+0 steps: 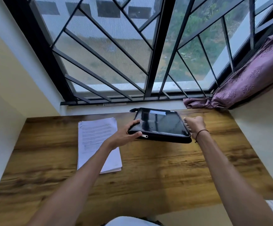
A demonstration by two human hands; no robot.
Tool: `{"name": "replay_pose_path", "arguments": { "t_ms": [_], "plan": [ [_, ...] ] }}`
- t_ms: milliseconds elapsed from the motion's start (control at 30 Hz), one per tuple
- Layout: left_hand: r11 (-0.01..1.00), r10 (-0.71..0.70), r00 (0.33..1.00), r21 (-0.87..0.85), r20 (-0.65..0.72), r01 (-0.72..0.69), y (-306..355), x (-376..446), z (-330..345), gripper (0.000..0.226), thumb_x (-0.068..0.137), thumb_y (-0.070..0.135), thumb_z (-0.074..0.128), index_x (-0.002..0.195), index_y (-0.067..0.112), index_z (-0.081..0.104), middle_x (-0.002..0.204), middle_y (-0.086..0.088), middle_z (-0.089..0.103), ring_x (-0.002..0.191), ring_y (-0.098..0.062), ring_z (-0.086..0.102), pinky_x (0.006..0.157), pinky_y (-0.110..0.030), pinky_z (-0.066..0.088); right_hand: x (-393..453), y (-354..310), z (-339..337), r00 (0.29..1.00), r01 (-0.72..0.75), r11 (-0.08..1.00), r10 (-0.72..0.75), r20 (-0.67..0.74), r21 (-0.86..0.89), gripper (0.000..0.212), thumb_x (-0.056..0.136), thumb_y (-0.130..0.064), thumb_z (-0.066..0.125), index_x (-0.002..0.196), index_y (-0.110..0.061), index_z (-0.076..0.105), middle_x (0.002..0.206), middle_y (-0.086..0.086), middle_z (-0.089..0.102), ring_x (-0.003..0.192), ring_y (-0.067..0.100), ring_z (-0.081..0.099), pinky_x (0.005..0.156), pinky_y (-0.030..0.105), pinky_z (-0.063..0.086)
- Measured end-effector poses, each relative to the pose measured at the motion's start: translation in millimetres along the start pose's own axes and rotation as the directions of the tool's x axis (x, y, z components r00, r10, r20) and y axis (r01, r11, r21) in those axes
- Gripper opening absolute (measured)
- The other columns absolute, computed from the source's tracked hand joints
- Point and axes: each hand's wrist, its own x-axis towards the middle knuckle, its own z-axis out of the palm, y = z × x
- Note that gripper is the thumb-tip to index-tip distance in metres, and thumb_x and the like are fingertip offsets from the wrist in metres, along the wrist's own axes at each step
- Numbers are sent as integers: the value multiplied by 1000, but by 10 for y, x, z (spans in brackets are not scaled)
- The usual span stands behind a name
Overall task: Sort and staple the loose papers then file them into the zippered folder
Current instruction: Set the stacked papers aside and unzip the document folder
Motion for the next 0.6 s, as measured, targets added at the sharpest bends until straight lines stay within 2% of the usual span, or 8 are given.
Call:
{"name": "replay_pose_path", "arguments": {
  "t_ms": [67,133,167,233,300,367,467,600],
  "plan": [
    [999,24,998,42,-60,-21,47,45,4,71,96,56,62,158,31,36,159,11,42,144,-7,41,120,-32,35,-236,-95,-6,999,28,991,-24,-32,129,36,42,-43,70,61,-13,63,66,7,62,65,26,59,63,51,58],
    [996,59,987,79,-150,-48,97,104,13,68,95,62,60,153,29,45,154,7,50,138,-9,49,116,-33,41,-623,-253,2,997,73,978,-68,-33,193,28,52,-42,73,53,-21,56,62,0,52,69,25,54,70,44,46],
    [994,78,977,92,-197,-61,118,128,10,66,93,65,60,148,30,51,148,6,56,133,-9,55,113,-34,45,-795,-325,9,995,103,978,-99,-28,181,26,59,-43,73,56,-22,57,65,-2,53,73,24,55,75,42,42],
    [989,119,953,117,-280,-89,146,155,-6,62,89,70,62,138,32,61,133,5,68,120,-7,64,103,-33,52,-976,-387,41,989,147,980,-143,-34,137,26,74,-42,73,80,-19,64,86,1,64,88,26,59,82,39,47],
    [985,150,931,132,-332,-112,154,158,-19,54,89,67,65,130,32,67,121,7,73,110,-5,68,94,-31,55,-1110,-429,63,987,156,988,-155,-42,21,35,87,-40,71,110,-16,61,106,5,63,102,29,58,91,42,51],
    [983,168,915,128,-366,-130,155,156,-18,52,87,68,65,125,32,70,115,10,75,105,-3,70,92,-35,58,-1247,-463,89,977,201,972,-207,-44,-120,41,92,-40,68,121,-14,56,112,9,62,107,34,58,91,42,50],
    [982,188,893,99,-409,-161,154,158,11,54,84,72,66,119,32,73,110,12,76,100,-4,73,89,-43,62,-1426,-485,148,933,320,903,-353,-69,-287,45,92,-42,65,124,-12,55,117,15,63,109,38,59,89,42,47],
    [980,197,875,67,-443,-187,185,166,48,53,85,70,68,116,28,75,107,13,77,98,-5,74,86,-46,63,-1682,-509,282,878,351,828,-453,-154,-437,51,92,-49,64,127,-15,52,130,18,50,118,42,49,93,49,45]
  ]
}}
